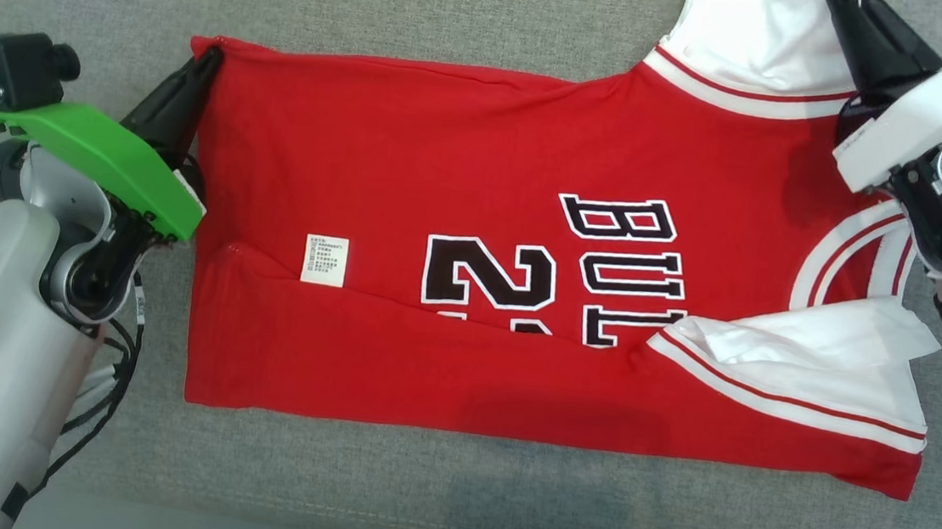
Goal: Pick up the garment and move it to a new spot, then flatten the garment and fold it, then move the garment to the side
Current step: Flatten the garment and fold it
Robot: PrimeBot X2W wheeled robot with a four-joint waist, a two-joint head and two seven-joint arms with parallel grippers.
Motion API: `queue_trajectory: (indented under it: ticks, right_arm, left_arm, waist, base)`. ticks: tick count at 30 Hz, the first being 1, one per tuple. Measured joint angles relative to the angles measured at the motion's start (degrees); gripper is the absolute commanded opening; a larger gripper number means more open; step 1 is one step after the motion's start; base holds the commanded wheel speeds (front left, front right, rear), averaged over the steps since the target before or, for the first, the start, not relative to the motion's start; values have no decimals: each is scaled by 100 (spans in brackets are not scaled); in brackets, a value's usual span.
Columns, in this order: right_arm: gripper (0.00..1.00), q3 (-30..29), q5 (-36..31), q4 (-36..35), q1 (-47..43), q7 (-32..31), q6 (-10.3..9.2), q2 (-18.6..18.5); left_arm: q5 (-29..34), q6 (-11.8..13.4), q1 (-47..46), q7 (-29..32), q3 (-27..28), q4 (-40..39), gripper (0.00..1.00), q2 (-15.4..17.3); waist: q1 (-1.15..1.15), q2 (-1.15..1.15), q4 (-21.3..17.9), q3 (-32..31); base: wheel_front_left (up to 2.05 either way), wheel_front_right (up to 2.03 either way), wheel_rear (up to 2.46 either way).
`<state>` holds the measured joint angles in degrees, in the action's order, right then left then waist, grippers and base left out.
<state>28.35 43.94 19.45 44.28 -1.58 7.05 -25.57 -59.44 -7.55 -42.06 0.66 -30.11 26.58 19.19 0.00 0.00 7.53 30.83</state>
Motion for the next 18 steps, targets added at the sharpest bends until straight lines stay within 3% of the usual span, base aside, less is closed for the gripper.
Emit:
queue_trajectory:
  ticks: [18]
  right_arm:
    - [0, 192, 0, -821, -1756, 881, 1, -285]
  left_arm:
    - [-370, 0, 1401, -628, -133, -109, 0, 243]
  waist:
    - [0, 0, -173, -1015]
  base:
    - [0, 0, 0]
